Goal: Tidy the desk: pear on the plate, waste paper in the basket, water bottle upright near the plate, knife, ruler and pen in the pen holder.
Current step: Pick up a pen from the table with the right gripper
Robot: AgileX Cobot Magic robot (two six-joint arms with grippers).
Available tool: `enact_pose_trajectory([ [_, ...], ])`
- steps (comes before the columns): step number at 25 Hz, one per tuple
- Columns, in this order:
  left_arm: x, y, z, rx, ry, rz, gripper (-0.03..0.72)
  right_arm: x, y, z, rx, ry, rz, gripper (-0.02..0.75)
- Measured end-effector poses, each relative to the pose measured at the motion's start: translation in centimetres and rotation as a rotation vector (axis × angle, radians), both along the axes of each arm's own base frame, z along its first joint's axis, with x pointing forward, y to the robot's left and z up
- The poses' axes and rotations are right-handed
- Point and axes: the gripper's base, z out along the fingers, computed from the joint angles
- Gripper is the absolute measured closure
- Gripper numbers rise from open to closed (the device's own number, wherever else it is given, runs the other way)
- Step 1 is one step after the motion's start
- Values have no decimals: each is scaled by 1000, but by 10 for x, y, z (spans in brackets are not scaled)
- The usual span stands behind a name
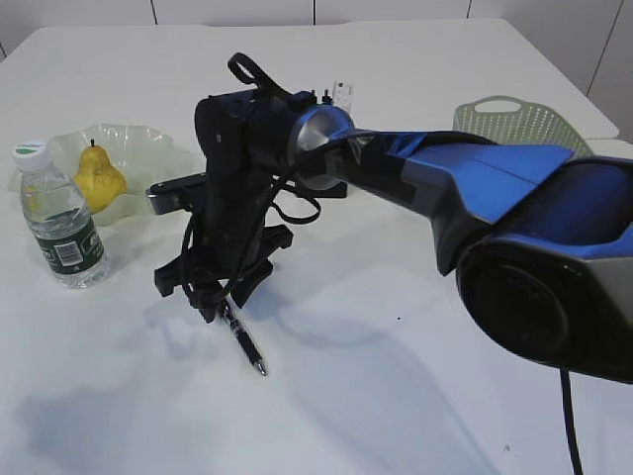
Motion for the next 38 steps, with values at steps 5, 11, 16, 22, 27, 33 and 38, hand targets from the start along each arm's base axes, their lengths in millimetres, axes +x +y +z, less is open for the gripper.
enact_pose_trajectory([
  [5,0,0,0,2,1,0,451,0,-1,-2,-9,-2,2,382],
  [11,0,0,0,4,1,-1,451,2,-2,-2,-25,-15,5,382],
  [16,0,0,0,6,0,-1,451,2,-2,-2,-28,-17,6,381],
  [22,0,0,0,6,0,-1,451,2,-2,-2,-29,-18,6,381],
  [27,0,0,0,6,0,-1,451,2,-2,-3,-30,-19,6,382],
  [33,0,0,0,6,0,-1,451,2,-2,-2,-26,-18,5,381],
  [38,0,0,0,6,0,-1,451,2,-2,-2,-23,-19,5,381],
])
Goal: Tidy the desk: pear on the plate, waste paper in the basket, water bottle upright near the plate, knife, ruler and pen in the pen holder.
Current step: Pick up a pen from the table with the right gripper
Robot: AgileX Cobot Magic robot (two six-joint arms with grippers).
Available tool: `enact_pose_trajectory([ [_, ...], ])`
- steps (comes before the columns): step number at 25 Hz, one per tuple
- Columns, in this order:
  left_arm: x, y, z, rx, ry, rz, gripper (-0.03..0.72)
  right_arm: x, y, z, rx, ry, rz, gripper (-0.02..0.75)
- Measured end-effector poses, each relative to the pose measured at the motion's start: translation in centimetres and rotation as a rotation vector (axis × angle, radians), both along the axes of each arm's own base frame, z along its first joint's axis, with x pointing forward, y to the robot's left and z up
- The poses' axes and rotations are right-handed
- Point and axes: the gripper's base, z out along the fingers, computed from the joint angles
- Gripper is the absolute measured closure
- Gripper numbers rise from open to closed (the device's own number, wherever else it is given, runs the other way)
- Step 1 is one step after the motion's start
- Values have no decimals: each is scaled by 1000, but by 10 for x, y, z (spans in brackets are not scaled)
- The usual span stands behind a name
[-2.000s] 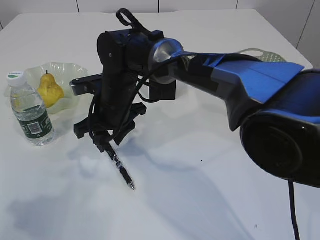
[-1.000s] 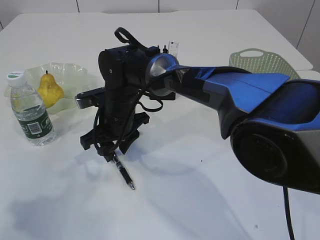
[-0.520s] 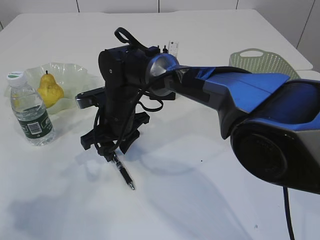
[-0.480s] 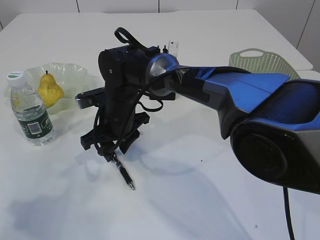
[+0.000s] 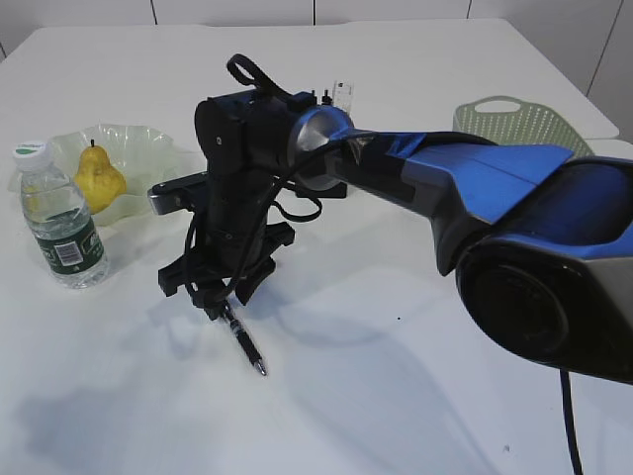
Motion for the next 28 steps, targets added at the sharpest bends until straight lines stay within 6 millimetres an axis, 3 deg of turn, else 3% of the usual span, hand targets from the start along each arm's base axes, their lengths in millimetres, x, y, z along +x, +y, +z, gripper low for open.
enact_pose_trajectory([
  [28,0,0,0,0,0,0,451,2,2,0,20,-21,-15,381],
])
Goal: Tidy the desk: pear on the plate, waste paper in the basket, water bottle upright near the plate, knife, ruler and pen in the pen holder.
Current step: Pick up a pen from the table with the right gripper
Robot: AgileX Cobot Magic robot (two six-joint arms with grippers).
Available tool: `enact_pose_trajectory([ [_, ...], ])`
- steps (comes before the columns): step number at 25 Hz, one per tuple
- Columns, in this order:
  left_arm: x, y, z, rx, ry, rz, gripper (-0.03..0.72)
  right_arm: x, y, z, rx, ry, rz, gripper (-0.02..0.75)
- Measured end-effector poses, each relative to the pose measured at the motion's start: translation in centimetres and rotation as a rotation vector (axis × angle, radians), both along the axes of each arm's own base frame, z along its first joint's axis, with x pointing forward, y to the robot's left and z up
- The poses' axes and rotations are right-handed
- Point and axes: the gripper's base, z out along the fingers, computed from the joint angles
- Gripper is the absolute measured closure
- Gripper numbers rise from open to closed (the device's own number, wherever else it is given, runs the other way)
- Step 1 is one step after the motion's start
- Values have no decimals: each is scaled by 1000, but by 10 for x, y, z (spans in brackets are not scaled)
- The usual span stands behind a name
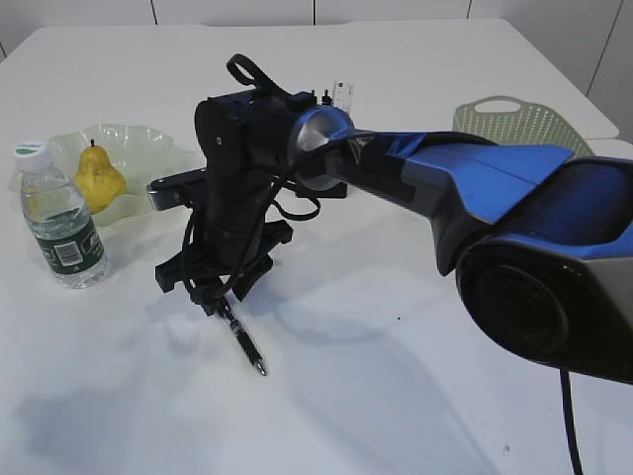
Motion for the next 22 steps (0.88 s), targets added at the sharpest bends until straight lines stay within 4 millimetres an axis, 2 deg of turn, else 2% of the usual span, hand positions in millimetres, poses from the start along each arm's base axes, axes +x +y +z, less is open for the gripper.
enact_pose_trajectory([
  [16,0,0,0,0,0,0,451,3,2,1,22,-27,-21,381],
  [22,0,0,0,-1,-3,0,451,3,2,-8,14,-16,-24,381],
])
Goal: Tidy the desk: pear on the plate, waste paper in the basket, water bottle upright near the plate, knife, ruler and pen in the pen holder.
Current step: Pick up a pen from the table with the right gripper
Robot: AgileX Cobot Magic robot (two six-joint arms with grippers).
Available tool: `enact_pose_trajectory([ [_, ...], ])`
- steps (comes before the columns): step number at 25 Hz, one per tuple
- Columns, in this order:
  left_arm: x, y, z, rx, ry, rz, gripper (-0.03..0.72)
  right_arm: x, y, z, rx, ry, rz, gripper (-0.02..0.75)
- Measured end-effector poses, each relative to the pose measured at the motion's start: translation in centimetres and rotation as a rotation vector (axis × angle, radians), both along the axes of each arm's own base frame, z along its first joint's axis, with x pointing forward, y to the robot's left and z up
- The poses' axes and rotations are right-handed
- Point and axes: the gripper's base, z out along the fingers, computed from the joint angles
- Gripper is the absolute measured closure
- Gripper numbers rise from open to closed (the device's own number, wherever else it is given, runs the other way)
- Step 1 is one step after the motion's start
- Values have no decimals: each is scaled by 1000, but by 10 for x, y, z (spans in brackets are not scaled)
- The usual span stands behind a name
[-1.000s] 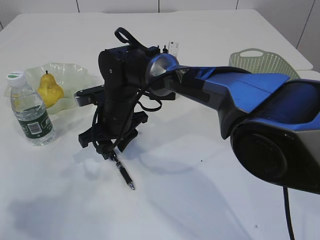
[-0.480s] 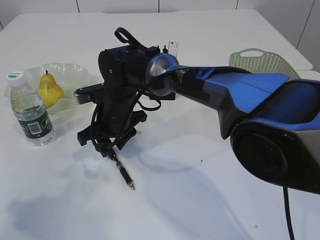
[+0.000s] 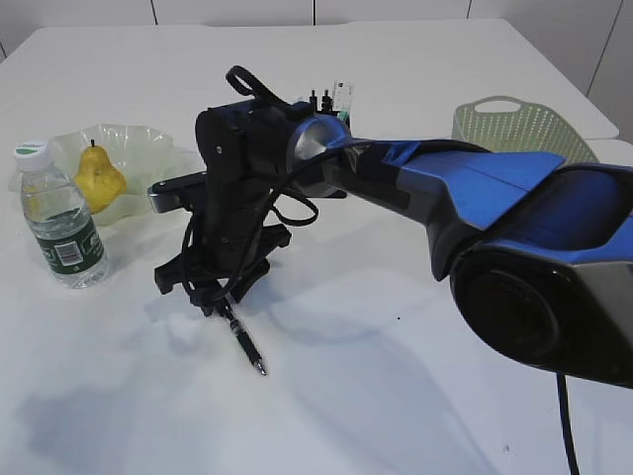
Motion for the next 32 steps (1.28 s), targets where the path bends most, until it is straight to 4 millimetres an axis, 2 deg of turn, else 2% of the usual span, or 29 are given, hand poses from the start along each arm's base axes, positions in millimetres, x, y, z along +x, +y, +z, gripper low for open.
enact_pose_trajectory([
  [14,0,0,0,0,0,0,451,-1,-1,-1,-21,16,5,386],
  [22,0,0,0,0,0,0,451,-2,-3,-3,-41,32,10,507],
  [30,0,0,0,1,-1,-1,451,-1,-3,-3,-50,26,8,528],
  [32,0,0,0,1,-1,-1,451,-1,-4,-3,-53,25,7,553],
])
